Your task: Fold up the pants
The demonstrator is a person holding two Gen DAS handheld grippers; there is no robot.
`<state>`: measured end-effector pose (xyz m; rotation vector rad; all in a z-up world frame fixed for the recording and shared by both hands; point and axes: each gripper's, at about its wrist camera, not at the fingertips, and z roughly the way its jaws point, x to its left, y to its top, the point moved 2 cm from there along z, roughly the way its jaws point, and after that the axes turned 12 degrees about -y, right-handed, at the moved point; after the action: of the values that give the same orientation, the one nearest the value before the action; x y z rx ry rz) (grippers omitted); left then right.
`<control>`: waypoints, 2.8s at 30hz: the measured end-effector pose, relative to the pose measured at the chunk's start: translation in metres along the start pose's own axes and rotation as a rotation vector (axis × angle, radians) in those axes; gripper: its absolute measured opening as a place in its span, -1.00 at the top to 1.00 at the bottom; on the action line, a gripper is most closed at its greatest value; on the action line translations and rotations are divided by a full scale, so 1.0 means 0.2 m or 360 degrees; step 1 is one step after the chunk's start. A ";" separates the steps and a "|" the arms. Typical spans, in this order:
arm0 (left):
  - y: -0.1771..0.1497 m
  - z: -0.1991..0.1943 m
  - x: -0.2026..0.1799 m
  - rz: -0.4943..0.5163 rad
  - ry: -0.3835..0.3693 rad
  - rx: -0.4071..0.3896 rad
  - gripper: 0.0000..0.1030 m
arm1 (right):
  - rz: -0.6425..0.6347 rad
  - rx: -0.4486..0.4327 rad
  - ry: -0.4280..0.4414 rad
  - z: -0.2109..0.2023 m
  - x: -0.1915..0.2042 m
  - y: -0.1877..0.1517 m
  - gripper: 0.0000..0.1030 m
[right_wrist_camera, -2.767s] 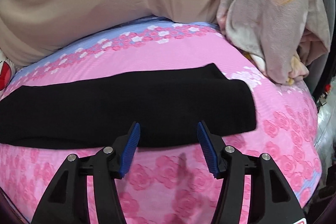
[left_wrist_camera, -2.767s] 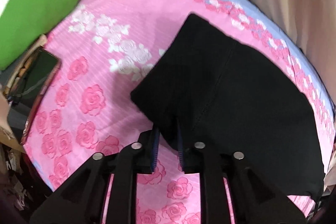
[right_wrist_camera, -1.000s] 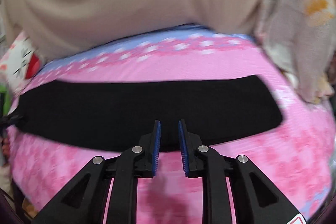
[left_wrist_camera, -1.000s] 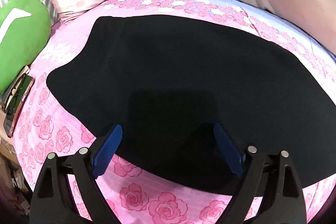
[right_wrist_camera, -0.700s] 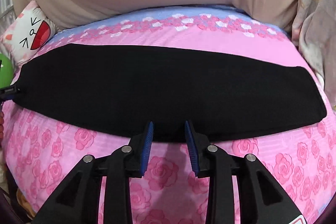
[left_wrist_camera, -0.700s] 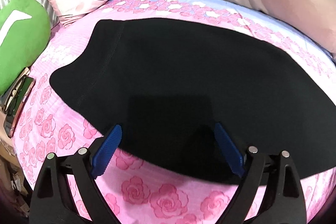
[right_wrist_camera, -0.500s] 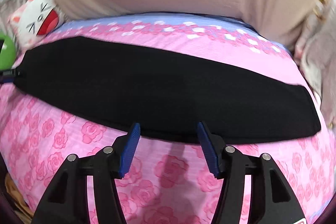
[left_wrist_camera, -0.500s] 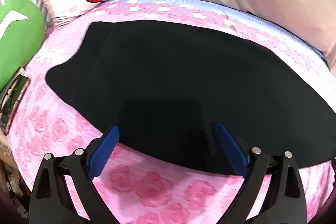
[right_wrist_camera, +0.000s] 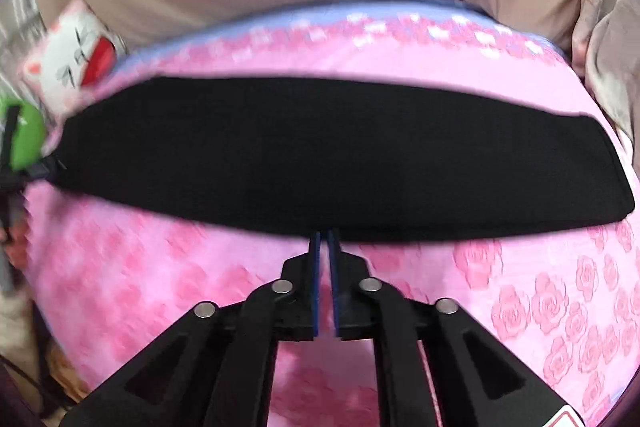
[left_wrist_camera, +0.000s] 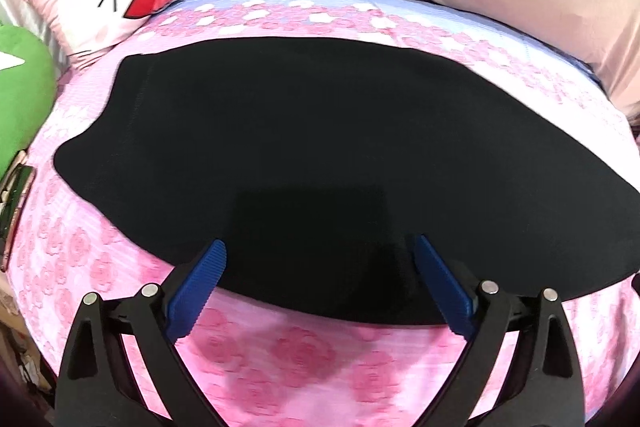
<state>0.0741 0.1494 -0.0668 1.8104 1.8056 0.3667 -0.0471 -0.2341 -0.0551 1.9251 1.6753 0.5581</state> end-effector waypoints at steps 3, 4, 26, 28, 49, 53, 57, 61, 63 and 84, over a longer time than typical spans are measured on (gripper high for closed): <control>-0.01 -0.01 -0.13 0.0063 -0.0058 -0.0005 -0.81 | -0.0048 -0.0065 0.0024 0.00 0.08 0.10 0.84; -0.01 -0.01 -0.17 0.0085 -0.0073 -0.0007 -0.81 | -0.0069 -0.0067 0.0030 0.03 0.11 0.12 0.84; -0.05 0.23 -0.67 0.0370 -0.0009 0.0002 -0.88 | 0.0253 -0.0068 -0.0397 -0.06 -0.53 -0.01 -0.12; -0.06 0.22 -0.68 0.0385 0.0030 -0.0029 -0.91 | 0.0405 -0.0079 -0.0521 -0.09 -0.76 -0.04 -0.13; -0.09 0.19 -0.77 0.0355 0.0122 -0.0125 -0.91 | 0.0573 -0.0104 -0.0599 0.03 -1.29 0.04 0.87; -0.10 0.20 -0.82 0.0413 0.0144 -0.0116 -0.91 | 0.0583 0.0046 -0.0534 0.19 -1.34 -0.01 0.59; -0.10 0.20 -0.82 0.0418 0.0141 -0.0115 -0.91 | 0.0579 -0.0016 -0.0605 0.12 -1.32 0.01 -0.14; -0.10 0.20 -0.81 0.0405 0.0123 -0.0108 -0.91 | 0.0594 0.0119 -0.0533 0.23 -1.33 0.00 -0.06; -0.10 0.19 -0.81 0.0401 0.0111 -0.0105 -0.91 | 0.0626 0.0096 -0.0459 0.23 -1.31 0.00 0.55; -0.10 0.06 -0.29 0.0185 0.0125 -0.0147 -0.91 | 0.0044 -0.0162 0.0238 0.01 0.27 0.60 0.64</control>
<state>0.0607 0.0901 -0.0760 1.8641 1.7099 0.5642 0.0558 -0.1926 0.0164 1.8757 1.6784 0.8004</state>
